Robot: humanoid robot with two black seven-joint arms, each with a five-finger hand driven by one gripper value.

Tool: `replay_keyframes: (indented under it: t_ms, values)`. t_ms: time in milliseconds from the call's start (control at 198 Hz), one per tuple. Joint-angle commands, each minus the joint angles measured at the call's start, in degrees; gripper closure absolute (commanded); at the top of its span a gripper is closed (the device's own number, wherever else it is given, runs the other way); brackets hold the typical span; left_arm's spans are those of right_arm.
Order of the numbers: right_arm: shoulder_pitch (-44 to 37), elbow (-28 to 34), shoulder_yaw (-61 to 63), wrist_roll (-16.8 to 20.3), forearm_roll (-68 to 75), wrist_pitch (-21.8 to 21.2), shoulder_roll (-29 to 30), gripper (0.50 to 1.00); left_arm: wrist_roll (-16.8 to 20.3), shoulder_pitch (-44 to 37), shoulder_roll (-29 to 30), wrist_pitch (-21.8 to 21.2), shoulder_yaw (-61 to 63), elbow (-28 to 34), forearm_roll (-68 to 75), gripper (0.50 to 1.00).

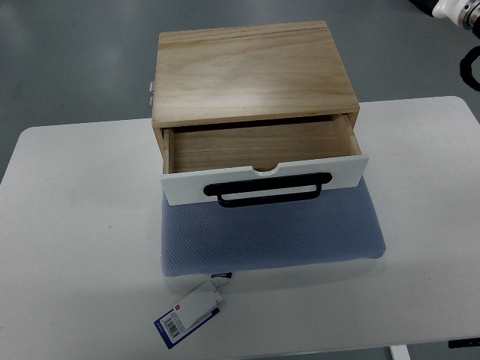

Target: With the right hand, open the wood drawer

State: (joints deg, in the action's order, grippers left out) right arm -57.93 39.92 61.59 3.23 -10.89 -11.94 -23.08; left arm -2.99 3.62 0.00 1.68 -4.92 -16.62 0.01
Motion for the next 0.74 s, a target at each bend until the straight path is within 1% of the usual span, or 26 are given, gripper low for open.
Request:
replay_keyframes:
  t_ms: [0, 71, 136, 242, 297, 383, 575, 731]
  values:
    - [4.0, -4.3, 10.7, -3.3, 0.0, -0.4, 6.3, 0.554, 0.0, 0.0, 0.0, 0.0, 0.0, 0.0, 0.0, 0.500]
    - [5.2, -7.0, 17.8, -3.9, 0.0, -0.6, 10.2, 0.554, 0.0, 0.0, 0.0, 0.0, 0.0, 0.1, 0.0, 0.500]
    - [6.5, -8.5, 22.2, -4.2, 0.0, -0.7, 12.7, 0.554, 0.0, 0.0, 0.0, 0.0, 0.0, 0.0, 0.0, 0.500]
    - [8.5, -9.3, 25.6, -4.3, 0.0, -2.1, 14.9, 0.554, 0.0, 0.0, 0.0, 0.0, 0.0, -0.1, 0.0, 0.500]
    - [9.6, -10.1, 26.9, -4.9, 0.0, -3.2, 16.5, 0.554, 0.0, 0.0, 0.0, 0.0, 0.0, 0.0, 0.0, 0.500]
    - [10.4, -10.9, 27.8, -5.9, 0.0, -4.3, 17.6, 0.554, 0.0, 0.0, 0.0, 0.0, 0.0, 0.1, 0.0, 0.500]
    - [12.4, -11.0, 27.8, -6.1, 0.0, -6.9, 18.0, 0.554, -0.1, 0.0, 0.0, 0.0, 0.0, -0.3, 0.0, 0.500]
    - [12.6, -10.9, 27.7, -6.1, 0.0, -7.3, 18.8, 0.554, -0.1, 0.0, 0.0, 0.0, 0.0, -0.2, 0.0, 0.500]
